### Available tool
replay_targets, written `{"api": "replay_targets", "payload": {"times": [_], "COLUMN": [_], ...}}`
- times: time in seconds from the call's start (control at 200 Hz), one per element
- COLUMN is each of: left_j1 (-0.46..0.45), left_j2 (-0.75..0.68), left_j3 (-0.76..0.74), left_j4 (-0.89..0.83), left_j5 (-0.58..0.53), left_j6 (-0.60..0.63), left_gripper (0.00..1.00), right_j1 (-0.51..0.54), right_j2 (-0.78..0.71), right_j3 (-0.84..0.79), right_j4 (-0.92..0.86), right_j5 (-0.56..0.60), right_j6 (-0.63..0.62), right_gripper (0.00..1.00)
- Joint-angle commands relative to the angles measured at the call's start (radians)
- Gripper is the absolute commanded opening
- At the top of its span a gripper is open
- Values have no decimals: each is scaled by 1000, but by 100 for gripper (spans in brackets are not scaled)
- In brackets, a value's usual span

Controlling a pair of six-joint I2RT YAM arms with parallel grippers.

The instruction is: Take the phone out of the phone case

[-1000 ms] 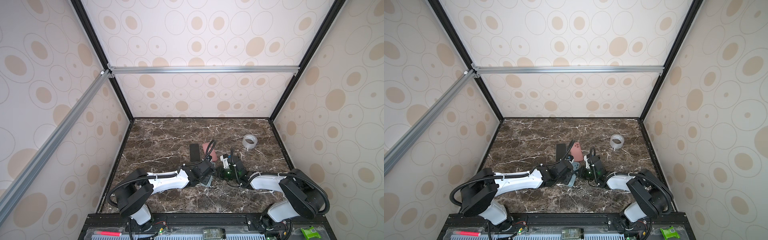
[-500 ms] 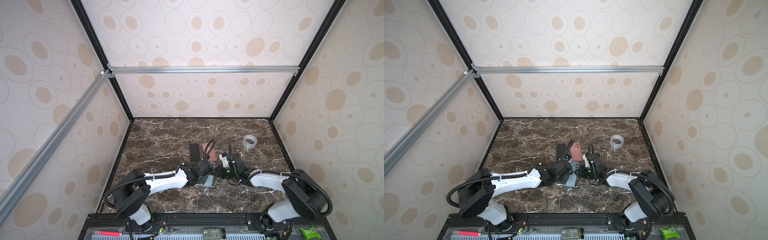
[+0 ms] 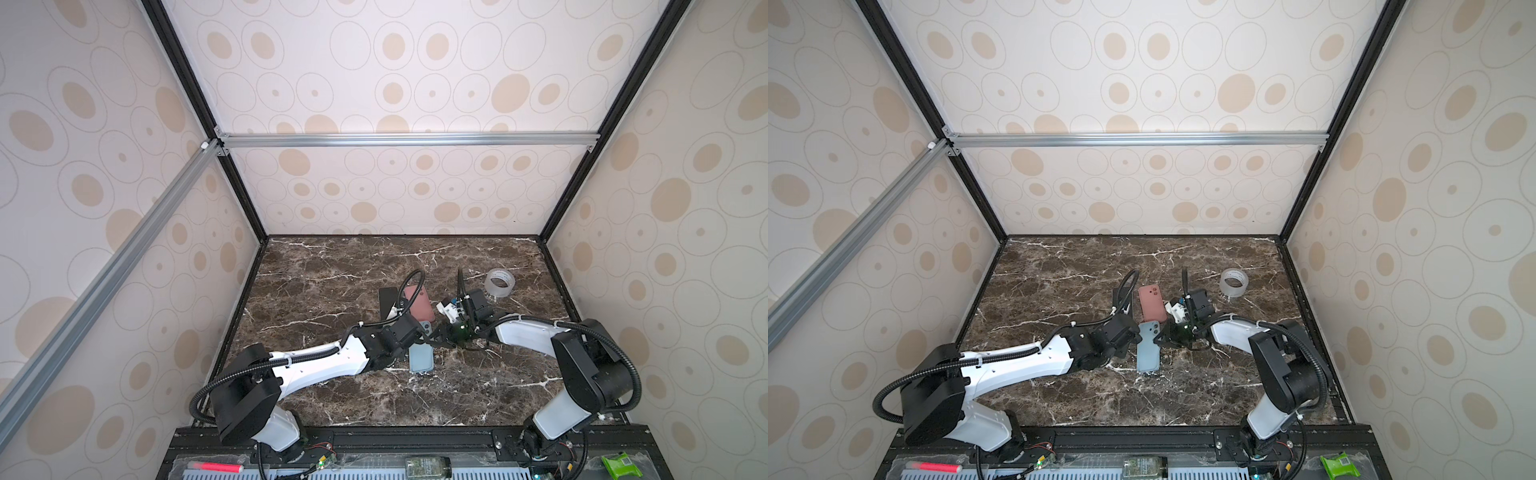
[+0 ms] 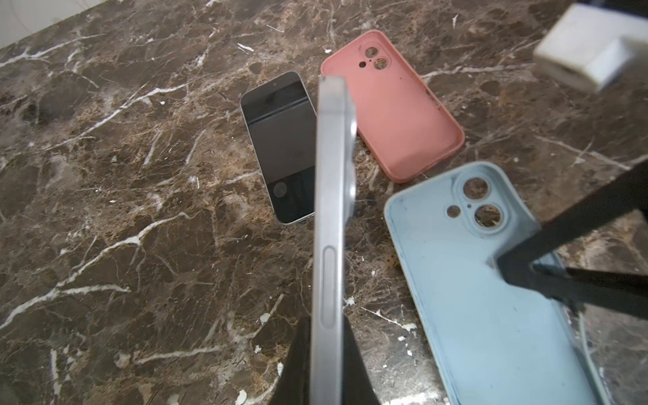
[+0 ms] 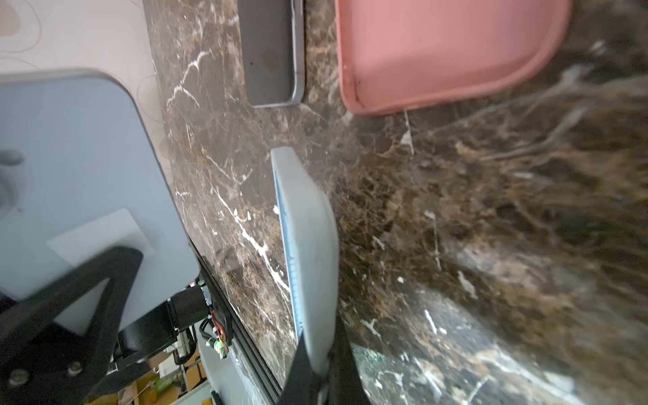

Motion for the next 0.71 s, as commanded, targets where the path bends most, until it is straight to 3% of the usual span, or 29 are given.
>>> {"api": "replay_targets", "payload": {"times": [0.0,0.25,0.515,0.7], "left_j1": [6,6,2,-9], "left_j2": [10,44,115,133], "left_j3": [51,64,137,130], "left_j4": [-31,-38,-124,-155], "left_j5": [-68,-89,-95,-102], "left_j6": [-100,-184,-256,-278], "left_gripper": [0,0,0,0], "right_j1": [-8,-83,-81,-81], "right_j2": [8,37,99,73], "right_j3": [48,82,86,67], "right_j4": [-146,-262,-179,-183], "right_j5": [7,-4,-59,-25], "right_j6": [-91,-182,-125,-133], "right_gripper": [4,5,8,36]}}
